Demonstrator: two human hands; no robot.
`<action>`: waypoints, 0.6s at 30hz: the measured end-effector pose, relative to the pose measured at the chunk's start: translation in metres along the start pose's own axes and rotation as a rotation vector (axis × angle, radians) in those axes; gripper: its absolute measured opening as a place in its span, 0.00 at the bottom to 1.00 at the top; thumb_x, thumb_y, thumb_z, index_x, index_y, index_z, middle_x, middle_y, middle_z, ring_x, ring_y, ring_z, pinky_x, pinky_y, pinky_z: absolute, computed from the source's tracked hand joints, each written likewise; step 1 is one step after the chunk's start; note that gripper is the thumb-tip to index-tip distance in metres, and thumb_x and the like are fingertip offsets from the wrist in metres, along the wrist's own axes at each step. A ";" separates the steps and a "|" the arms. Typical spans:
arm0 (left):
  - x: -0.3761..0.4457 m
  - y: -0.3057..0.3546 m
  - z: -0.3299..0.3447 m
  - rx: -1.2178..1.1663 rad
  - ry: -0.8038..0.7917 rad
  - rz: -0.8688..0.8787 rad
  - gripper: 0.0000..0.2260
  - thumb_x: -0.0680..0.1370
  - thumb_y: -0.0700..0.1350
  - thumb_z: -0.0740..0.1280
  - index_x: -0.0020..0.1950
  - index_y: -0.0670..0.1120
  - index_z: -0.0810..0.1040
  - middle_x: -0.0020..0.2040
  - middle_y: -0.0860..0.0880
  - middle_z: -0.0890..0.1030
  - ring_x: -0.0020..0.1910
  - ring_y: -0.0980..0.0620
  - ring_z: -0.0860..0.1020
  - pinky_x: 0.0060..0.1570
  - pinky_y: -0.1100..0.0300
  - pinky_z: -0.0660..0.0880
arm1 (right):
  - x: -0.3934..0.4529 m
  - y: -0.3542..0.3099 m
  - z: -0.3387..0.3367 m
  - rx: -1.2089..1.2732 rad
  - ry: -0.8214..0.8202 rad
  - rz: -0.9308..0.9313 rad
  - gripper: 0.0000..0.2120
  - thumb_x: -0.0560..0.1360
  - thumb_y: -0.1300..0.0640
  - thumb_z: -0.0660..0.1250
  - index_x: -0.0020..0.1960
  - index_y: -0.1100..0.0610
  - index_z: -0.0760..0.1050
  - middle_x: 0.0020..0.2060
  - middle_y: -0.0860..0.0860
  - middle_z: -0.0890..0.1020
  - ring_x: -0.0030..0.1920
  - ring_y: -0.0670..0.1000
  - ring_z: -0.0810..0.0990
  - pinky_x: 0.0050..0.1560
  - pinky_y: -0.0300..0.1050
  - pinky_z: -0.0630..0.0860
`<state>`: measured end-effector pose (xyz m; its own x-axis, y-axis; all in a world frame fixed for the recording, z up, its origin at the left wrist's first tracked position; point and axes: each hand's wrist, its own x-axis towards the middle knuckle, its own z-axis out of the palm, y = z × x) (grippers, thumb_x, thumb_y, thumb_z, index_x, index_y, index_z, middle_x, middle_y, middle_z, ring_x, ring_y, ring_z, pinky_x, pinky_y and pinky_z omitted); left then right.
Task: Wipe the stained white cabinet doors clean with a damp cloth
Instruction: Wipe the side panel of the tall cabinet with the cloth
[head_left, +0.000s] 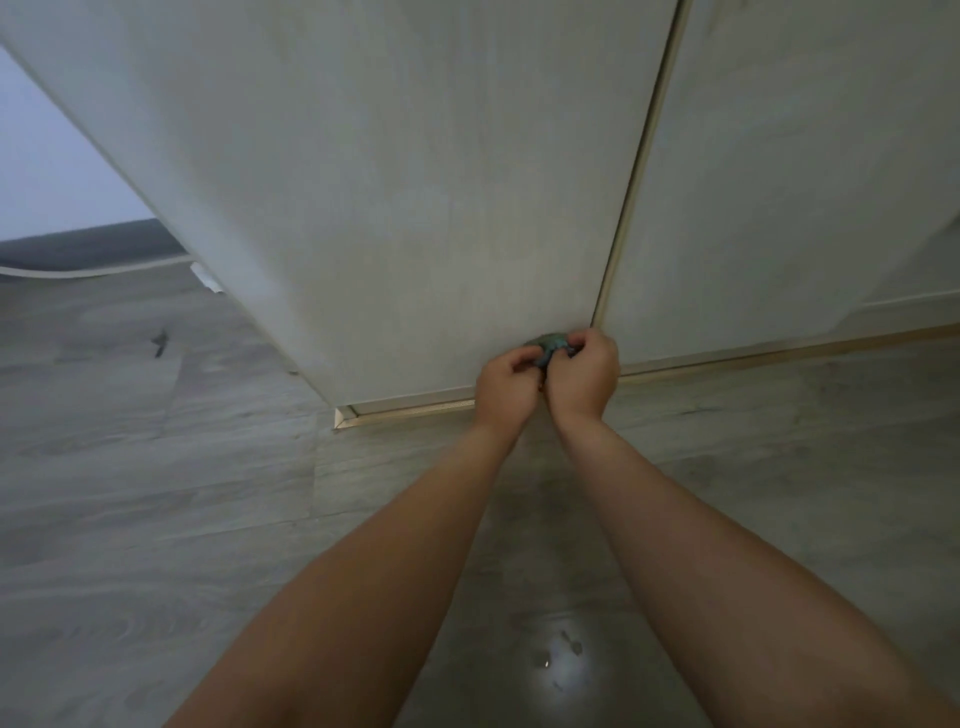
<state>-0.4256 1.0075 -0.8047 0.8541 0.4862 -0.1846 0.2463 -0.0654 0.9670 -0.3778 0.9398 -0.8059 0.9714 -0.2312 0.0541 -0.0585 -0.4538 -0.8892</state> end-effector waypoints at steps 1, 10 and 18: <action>-0.002 0.012 -0.007 -0.007 0.068 0.082 0.13 0.72 0.39 0.66 0.54 0.41 0.85 0.47 0.47 0.85 0.48 0.50 0.83 0.54 0.55 0.79 | -0.005 -0.015 -0.003 0.048 0.047 -0.063 0.06 0.69 0.69 0.67 0.45 0.63 0.78 0.47 0.60 0.79 0.44 0.54 0.76 0.44 0.35 0.62; -0.003 0.084 -0.026 -0.106 0.305 0.462 0.07 0.74 0.36 0.73 0.49 0.45 0.82 0.42 0.51 0.84 0.40 0.60 0.81 0.47 0.61 0.80 | -0.008 -0.095 -0.023 0.249 0.268 -0.431 0.05 0.70 0.67 0.69 0.45 0.61 0.80 0.44 0.55 0.80 0.43 0.48 0.77 0.46 0.32 0.69; -0.014 0.046 -0.017 0.123 0.097 0.130 0.11 0.72 0.39 0.74 0.41 0.53 0.75 0.34 0.54 0.76 0.36 0.49 0.78 0.43 0.47 0.81 | -0.012 -0.039 -0.051 0.281 -0.085 0.145 0.00 0.73 0.58 0.72 0.44 0.54 0.81 0.39 0.52 0.84 0.41 0.52 0.82 0.43 0.46 0.79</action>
<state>-0.4341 1.0128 -0.7550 0.8355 0.5483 -0.0364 0.1965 -0.2362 0.9516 -0.3986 0.9163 -0.7487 0.9741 -0.1977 -0.1095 -0.1429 -0.1637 -0.9761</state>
